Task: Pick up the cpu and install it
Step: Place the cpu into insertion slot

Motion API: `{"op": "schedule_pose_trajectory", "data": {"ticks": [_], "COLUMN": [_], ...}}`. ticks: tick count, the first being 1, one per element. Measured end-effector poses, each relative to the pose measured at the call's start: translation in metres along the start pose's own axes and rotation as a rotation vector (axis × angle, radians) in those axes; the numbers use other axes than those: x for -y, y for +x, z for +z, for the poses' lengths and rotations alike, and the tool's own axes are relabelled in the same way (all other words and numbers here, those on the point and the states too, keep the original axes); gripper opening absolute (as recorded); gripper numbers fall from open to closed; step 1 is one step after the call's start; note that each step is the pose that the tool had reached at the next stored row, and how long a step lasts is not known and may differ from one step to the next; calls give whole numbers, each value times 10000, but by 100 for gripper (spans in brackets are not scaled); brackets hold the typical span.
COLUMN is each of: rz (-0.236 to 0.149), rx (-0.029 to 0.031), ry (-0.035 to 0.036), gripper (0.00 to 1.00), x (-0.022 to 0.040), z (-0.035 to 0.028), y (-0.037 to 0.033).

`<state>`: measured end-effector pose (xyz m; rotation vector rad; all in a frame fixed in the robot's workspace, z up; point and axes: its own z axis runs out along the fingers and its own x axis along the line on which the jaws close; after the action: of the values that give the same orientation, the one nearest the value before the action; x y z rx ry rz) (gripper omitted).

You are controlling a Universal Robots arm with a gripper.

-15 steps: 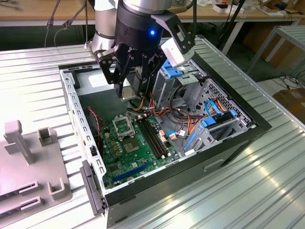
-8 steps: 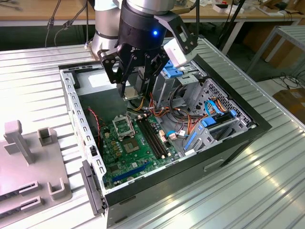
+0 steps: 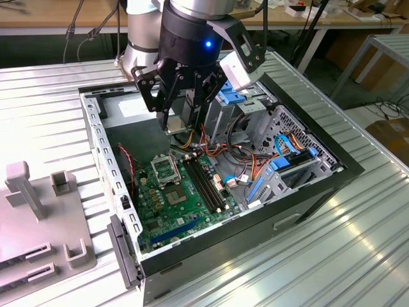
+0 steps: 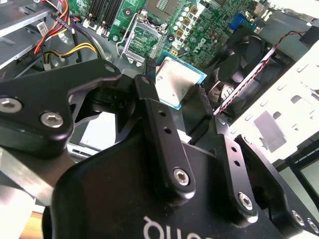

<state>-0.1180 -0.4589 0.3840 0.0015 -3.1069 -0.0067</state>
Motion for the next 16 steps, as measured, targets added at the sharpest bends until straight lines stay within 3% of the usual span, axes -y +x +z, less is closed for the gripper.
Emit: {"op": "schedule_pose_trajectory", "data": {"ticks": [16], "rz": [-1], "rx": [-1], "ry": [1], "gripper": [46], "x": [56], "z": [27], "y": [-1]}}
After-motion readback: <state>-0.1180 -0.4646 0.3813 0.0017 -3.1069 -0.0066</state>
